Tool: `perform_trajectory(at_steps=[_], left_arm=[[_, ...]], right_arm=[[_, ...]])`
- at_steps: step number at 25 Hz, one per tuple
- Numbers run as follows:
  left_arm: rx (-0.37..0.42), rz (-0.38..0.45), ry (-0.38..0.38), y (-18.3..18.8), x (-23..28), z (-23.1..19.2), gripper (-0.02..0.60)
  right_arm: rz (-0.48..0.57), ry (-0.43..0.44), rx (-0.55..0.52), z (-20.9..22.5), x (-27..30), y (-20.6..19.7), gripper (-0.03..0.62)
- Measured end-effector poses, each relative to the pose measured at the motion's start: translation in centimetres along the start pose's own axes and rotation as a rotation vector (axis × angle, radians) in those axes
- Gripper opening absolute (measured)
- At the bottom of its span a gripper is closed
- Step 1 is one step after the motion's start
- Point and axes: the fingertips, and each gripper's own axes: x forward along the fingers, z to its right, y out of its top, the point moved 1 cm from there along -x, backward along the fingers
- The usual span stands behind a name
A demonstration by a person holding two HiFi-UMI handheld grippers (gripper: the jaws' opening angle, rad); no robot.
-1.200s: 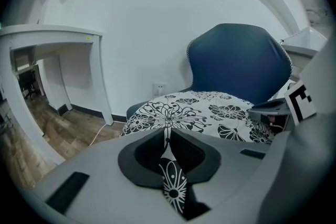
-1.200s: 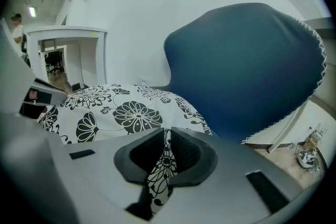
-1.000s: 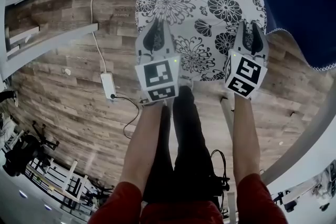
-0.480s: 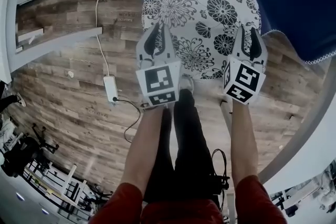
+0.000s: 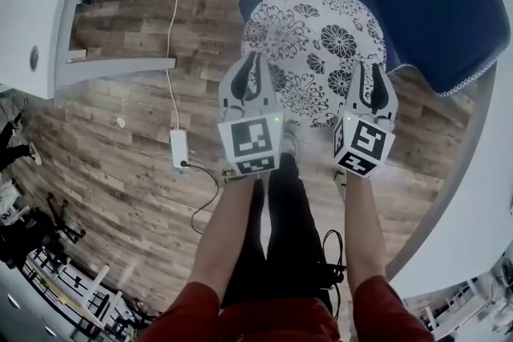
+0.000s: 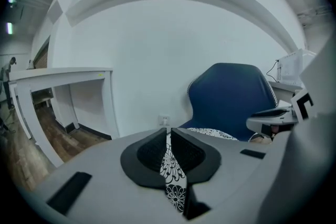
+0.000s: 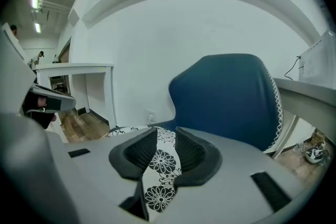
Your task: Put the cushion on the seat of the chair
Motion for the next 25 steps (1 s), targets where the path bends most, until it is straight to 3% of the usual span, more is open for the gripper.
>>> perform_trajectory(at_steps=[10, 21, 25], left_arm=[[-0.021, 0.123, 0.002, 10.0, -8.0, -0.9, 0.031], [0.013, 0.240, -0.055, 20.9, -16.4, -0.9, 0.031], [0.008, 0.300, -0.076, 26.4, -20.1, -1.8, 0.031]], right_arm=[[0.099, 0.067, 0.012, -2.9, -7.3, 10.4, 0.058], [0.228, 0.094, 0.043, -4.8, -15.4, 22.3, 0.029], [0.282, 0.102, 0.009, -6.3, -19.0, 28.5, 0.029]])
